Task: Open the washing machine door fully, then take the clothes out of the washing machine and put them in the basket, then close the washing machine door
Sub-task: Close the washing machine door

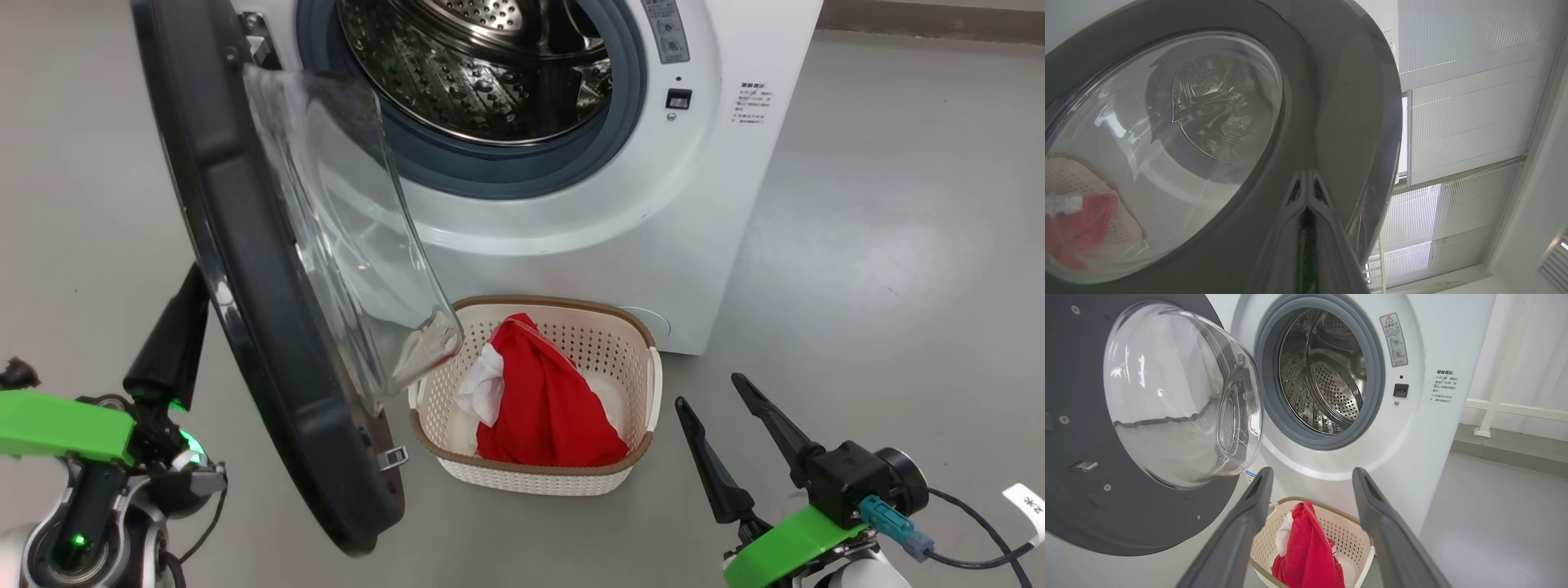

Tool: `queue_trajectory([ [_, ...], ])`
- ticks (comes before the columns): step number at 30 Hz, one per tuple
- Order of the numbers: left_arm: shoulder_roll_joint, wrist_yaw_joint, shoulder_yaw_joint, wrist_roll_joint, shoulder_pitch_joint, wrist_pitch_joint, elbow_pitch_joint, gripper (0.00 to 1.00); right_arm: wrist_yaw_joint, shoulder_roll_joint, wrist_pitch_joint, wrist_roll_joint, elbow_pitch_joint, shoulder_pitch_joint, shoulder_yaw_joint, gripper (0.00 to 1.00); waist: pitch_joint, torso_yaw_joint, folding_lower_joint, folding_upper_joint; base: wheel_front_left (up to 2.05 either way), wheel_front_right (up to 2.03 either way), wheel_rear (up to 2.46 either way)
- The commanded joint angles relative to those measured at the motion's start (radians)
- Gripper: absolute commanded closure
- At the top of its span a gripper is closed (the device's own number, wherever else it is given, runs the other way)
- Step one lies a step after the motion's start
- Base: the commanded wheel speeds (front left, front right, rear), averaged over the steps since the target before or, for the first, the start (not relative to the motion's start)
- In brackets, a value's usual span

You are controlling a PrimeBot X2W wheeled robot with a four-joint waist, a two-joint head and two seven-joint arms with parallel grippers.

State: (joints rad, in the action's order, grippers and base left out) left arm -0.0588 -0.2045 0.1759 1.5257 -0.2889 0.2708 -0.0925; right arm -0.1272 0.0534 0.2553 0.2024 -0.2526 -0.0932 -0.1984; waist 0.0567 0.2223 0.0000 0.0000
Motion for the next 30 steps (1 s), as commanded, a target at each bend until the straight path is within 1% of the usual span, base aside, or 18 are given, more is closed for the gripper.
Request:
queue_trajectory([
  [1, -0.037, -0.005, 0.02, 0.006, -0.032, 0.017, -0.038, 1.0, -0.003, -0.002, 0.006, 0.003, 0.022, -0.051, -0.019, 0.0, 0.004, -0.004, 0.0, 0.0, 0.0, 0.0, 0.0],
  [6, -0.041, -0.018, 0.007, 0.017, -0.037, 0.043, -0.061, 1.0, -0.003, 0.0, 0.006, 0.003, 0.021, -0.056, -0.019, 0.0, 0.012, -0.015, 0.0, 0.0, 0.0, 0.0, 0.0],
  [13, -0.027, -0.016, -0.015, 0.035, -0.059, 0.051, -0.068, 1.0, -0.003, 0.001, 0.006, 0.004, 0.019, -0.065, -0.023, 0.0, 0.022, -0.044, 0.0, 0.0, 0.0, 0.0, 0.0],
  [21, -0.012, 0.003, -0.053, 0.034, -0.086, 0.032, -0.052, 1.0, -0.003, 0.001, 0.006, 0.007, 0.017, -0.068, -0.03, 0.0, 0.025, -0.1, 0.0, 0.0, 0.0, 0.0, 0.0],
  [30, -0.002, 0.028, -0.104, 0.026, -0.141, 0.004, 0.015, 1.0, -0.003, 0.014, 0.006, 0.007, 0.014, -0.067, -0.03, 0.0, 0.031, -0.161, 0.0, 0.0, 0.0, 0.0, 0.0],
])
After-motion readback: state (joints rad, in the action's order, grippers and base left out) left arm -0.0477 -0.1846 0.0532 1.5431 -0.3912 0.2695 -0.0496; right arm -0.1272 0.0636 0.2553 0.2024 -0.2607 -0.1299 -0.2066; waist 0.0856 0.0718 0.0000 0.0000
